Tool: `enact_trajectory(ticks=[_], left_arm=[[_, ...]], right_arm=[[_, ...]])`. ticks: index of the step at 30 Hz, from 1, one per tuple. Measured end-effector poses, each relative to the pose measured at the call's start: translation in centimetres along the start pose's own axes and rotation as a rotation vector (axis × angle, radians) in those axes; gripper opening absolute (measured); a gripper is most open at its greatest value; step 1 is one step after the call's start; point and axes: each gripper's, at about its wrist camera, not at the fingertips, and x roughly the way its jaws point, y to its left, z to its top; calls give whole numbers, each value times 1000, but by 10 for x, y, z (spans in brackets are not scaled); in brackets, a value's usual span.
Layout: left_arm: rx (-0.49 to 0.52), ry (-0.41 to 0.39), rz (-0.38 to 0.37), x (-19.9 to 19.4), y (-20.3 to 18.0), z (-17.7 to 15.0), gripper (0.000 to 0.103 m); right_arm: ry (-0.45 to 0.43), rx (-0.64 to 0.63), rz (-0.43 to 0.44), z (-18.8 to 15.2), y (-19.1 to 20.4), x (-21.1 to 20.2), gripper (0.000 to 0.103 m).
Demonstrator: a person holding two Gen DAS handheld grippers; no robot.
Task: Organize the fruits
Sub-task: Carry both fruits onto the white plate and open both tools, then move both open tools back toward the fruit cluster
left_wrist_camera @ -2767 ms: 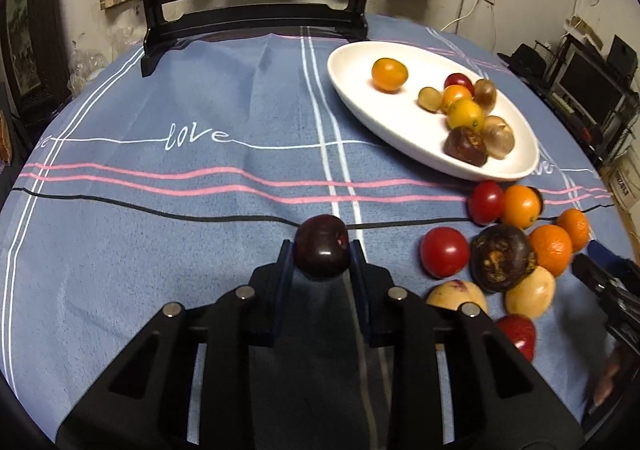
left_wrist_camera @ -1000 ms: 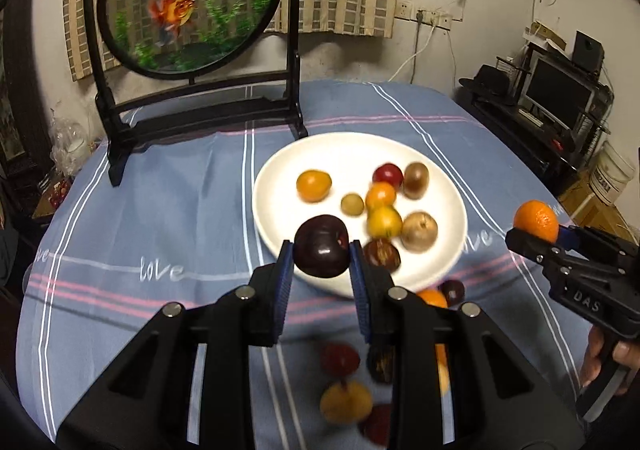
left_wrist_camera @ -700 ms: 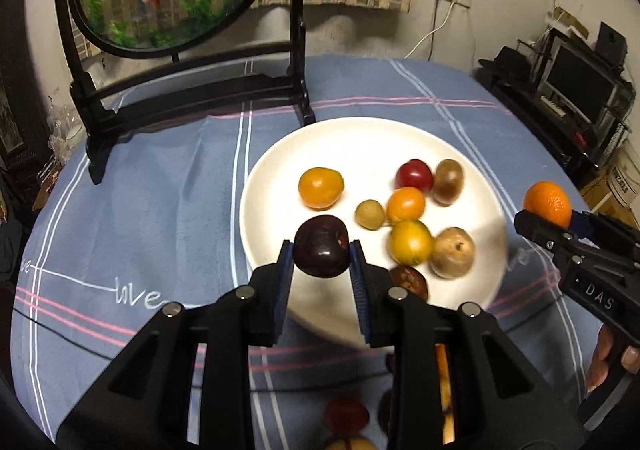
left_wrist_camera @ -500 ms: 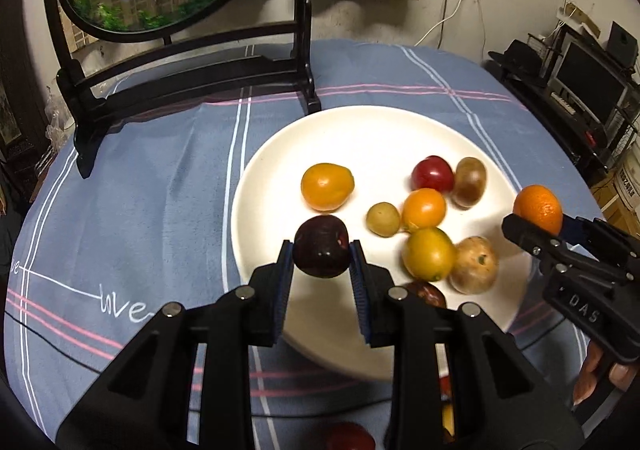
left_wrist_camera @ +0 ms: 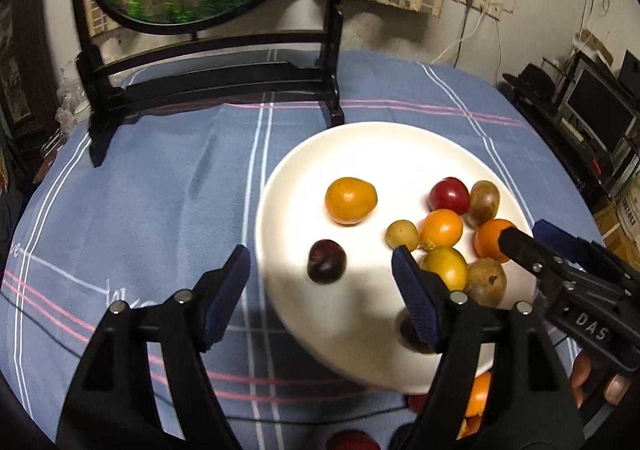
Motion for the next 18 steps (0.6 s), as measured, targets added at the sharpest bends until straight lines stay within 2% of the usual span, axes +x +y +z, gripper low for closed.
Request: enact_trajectory(ticks=[7,10,18], left_arm=[[-18,-18,-39,-37,5,-25,76],[-3,-27,-37,-49,4,-39,83],[52,-47,-31,-77,-2,-81,84]], right_arm=[[-28,86,26,-21,-18,-42,64],[-26,80,5,-35,-18,-57,64],[-17,37,-23,-80,-7,-82,64]])
